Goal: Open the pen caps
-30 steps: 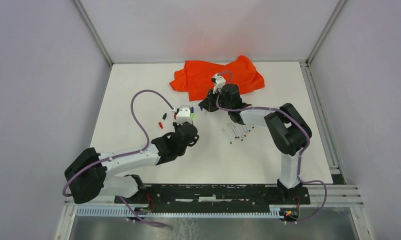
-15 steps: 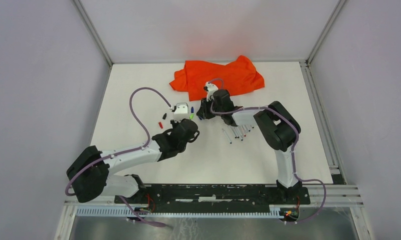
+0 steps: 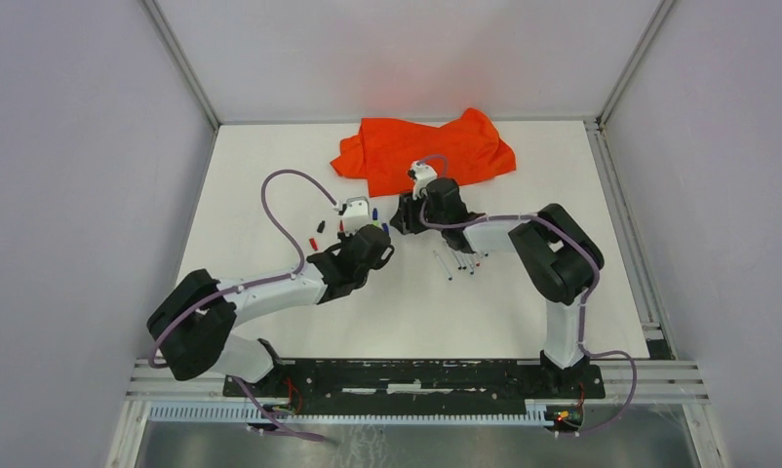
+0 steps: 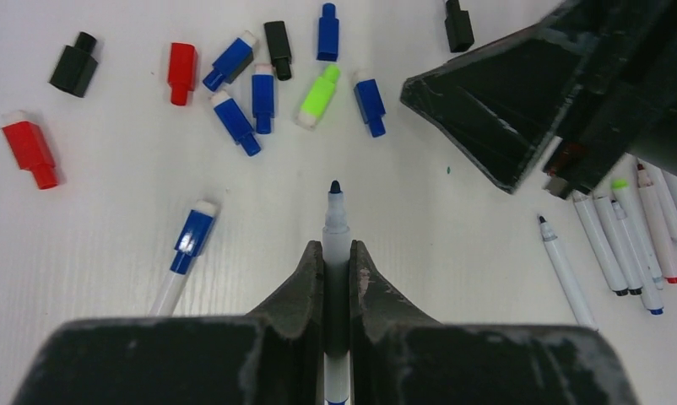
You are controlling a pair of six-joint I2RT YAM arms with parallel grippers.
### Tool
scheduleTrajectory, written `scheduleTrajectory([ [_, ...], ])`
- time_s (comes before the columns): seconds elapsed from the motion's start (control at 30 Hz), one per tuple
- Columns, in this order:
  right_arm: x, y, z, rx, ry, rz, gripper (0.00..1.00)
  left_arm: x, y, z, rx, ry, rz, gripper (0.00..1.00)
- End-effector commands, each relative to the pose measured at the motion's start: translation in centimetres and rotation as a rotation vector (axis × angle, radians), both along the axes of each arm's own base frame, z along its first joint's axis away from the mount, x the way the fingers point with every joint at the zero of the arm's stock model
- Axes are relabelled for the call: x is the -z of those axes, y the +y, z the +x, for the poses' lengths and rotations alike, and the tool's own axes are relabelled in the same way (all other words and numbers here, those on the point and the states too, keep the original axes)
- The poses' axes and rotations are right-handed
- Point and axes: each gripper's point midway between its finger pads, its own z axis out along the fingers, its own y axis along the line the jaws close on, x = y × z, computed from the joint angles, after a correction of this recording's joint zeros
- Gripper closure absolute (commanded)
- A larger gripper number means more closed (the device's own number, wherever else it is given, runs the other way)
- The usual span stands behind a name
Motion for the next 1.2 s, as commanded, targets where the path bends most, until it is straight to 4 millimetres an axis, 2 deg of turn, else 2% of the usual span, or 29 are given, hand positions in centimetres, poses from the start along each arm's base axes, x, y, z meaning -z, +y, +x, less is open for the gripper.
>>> scheduleTrajectory([
  [0.0, -6.4, -3.3, 1.6, 0.107, -0.181, 0.082, 0.53, -1.1, -3.0, 1.3, -0.019, 0.0, -0.162, 0.98],
  [0.17, -8.0, -6.9, 1.2, 0.181, -0.222, 0.079, 0.53, 0.3, -5.9, 1.5, 0.02, 0.067, -0.244, 0.96],
  [0.37, -7.9, -10.3, 0.2, 0.258, -0.236, 0.054, 0.53, 3.1, -9.3, 1.6, 0.057, 0.162, -0.322, 0.97],
  [0.57, -7.6, -12.4, -0.8, 0.301, -0.248, 0.029, 0.53, 6.0, -11.8, 1.6, 0.067, 0.249, -0.39, 0.93],
  [0.77, -7.1, -13.2, -1.4, 0.309, -0.244, 0.015, 0.53, 7.3, -14.3, 1.6, 0.086, 0.314, -0.473, 0.91],
  [0.9, -7.1, -13.7, -1.5, 0.318, -0.247, 0.014, 0.53, 7.9, -14.8, 1.3, 0.082, 0.34, -0.492, 0.86],
  [1.17, -7.2, -13.9, -1.7, 0.318, -0.248, 0.018, 0.53, 8.0, -14.2, 0.2, 0.054, 0.341, -0.455, 0.69],
])
